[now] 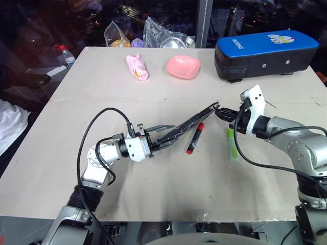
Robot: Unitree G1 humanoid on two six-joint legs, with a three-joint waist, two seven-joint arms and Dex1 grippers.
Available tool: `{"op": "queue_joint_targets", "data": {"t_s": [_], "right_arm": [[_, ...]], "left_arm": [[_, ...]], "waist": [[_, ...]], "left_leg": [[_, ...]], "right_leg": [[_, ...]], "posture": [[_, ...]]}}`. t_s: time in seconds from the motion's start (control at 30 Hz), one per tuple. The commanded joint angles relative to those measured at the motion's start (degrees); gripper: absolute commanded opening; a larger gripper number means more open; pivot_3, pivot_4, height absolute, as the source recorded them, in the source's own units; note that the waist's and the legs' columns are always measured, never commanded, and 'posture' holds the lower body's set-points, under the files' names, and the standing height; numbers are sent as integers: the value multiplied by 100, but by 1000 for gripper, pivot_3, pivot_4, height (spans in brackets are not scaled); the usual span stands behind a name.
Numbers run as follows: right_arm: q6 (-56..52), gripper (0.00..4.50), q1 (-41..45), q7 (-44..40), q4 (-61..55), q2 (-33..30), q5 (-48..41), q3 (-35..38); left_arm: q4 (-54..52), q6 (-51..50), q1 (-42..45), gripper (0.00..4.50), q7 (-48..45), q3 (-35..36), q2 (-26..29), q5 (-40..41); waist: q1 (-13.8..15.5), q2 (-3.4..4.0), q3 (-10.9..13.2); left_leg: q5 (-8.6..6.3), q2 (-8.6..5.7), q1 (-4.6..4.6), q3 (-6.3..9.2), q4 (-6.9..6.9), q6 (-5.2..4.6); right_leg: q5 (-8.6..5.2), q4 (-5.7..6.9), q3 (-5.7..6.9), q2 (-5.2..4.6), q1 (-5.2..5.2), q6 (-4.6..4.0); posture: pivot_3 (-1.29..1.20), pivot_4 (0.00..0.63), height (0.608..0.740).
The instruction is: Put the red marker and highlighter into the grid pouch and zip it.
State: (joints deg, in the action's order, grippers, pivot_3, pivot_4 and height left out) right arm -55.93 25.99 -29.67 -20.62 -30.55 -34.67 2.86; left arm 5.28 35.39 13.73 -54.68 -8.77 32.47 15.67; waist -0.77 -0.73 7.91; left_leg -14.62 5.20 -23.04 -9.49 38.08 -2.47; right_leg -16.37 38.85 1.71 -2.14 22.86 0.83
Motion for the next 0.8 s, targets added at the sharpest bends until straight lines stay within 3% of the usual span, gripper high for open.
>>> {"op": "queue_joint_targets", "data": {"t_s": [0.03,0.23,0.63,0.73,0.8], "right_arm": [[26,0,64,17,-246,26,-75,46],[54,0,63,24,-220,75,-27,5],[69,0,-24,58,-288,105,21,-32],[60,0,-56,68,-324,106,21,-31],[60,0,-86,65,-343,99,22,-35]], "left_arm": [[-863,-985,-153,3414,268,189,54,461],[-1698,-2120,-310,3414,592,195,-6,496],[-2411,-3379,-622,3414,846,241,20,316],[-2442,-3364,-666,2539,912,287,-70,309],[-2461,-3310,-697,1648,920,291,-103,276]], "waist": [[-7,0,0],[-1,1,0],[1,1,1],[7,1,1],[6,1,0]], "left_leg": [[0,0,-7,-1,-1,1],[4,-2,-74,10,12,5],[6,-3,-74,11,13,9],[6,-3,-75,11,13,8],[6,-4,-75,11,13,8]], "right_leg": [[0,1,-2,0,9,0],[1,8,1,6,67,2],[1,7,2,10,68,2],[1,5,1,8,68,1],[1,5,-2,8,67,1]], "posture": [[0,150,740],[0,150,740],[0,150,740],[0,150,740],[0,150,740]]}}
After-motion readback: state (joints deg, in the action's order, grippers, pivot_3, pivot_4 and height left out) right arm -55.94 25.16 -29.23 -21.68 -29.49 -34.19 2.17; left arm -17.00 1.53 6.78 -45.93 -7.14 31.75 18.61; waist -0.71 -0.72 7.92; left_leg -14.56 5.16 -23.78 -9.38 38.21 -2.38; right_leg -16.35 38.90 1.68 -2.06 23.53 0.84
